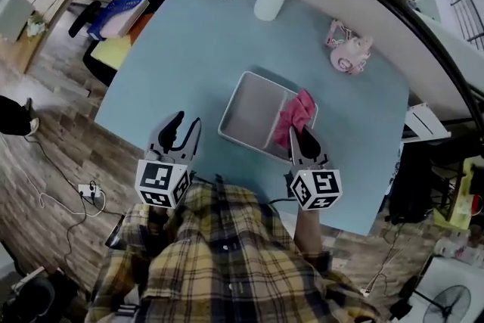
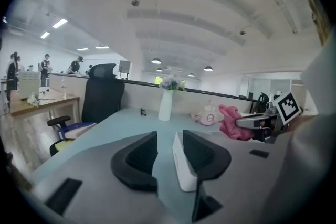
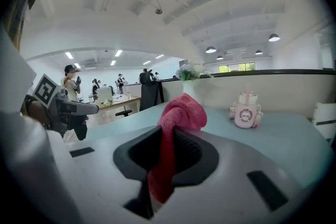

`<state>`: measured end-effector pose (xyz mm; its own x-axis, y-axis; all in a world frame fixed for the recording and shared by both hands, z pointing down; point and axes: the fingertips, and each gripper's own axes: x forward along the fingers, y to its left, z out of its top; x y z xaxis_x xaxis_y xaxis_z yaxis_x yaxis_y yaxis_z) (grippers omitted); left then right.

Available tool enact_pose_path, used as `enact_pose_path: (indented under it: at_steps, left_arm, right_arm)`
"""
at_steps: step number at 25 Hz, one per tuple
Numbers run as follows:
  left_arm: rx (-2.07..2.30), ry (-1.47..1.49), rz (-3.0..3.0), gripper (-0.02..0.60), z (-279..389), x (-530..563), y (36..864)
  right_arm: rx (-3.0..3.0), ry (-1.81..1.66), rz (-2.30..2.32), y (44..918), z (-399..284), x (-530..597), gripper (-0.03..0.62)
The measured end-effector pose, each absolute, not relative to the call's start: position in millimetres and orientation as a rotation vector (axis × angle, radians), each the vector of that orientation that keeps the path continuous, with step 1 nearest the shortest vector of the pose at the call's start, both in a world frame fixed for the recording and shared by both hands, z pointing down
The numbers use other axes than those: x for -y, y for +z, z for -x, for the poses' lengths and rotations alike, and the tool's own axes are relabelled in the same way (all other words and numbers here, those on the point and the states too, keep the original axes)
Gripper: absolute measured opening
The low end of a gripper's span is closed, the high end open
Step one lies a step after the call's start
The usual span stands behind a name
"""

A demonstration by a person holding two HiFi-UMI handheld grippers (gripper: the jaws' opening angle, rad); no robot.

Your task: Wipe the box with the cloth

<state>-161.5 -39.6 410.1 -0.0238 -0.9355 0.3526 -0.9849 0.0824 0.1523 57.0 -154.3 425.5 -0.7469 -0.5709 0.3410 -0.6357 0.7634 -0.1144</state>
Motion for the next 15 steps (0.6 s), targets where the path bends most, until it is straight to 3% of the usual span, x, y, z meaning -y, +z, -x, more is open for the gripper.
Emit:
enact_pose_path:
  at_steps: [15]
  left_arm:
    - [1.526, 0.263, -2.225, 0.146, 126, 116, 432]
  right_arm:
    - [2.439, 0.368, -1.33, 428, -87, 139, 0.054]
